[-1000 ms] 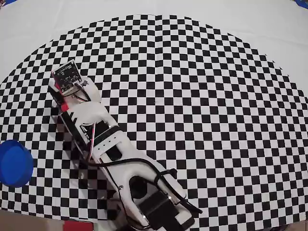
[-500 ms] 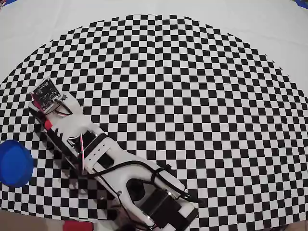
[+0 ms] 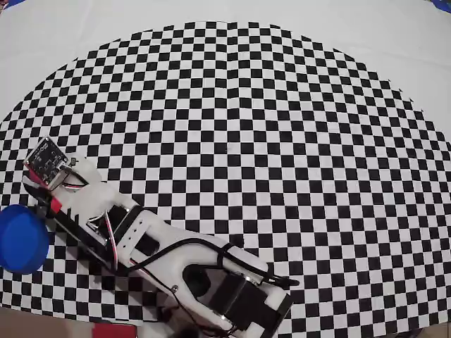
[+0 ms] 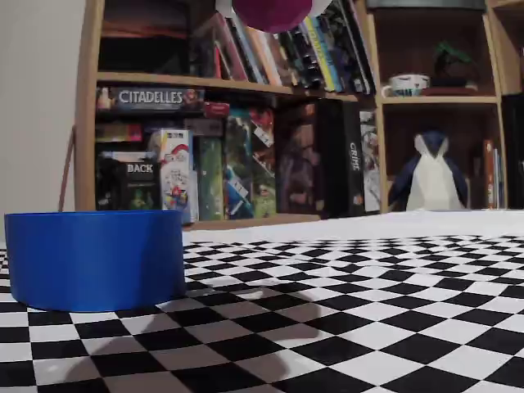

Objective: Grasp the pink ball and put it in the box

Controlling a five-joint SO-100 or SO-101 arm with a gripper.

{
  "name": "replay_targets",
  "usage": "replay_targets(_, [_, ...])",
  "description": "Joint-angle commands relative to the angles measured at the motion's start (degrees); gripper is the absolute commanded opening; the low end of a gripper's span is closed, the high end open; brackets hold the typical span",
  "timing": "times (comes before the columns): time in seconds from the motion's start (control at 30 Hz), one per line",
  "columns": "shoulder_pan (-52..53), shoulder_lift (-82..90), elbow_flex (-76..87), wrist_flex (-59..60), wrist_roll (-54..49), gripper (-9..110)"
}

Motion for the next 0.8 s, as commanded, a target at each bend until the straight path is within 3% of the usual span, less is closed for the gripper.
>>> replay_targets(0.0, [-1.76,2.11,-0.26,-0.62,0.18,0])
replay_targets(0.77, [-10.81,0.26,-0.35,-0.53,0.18,0])
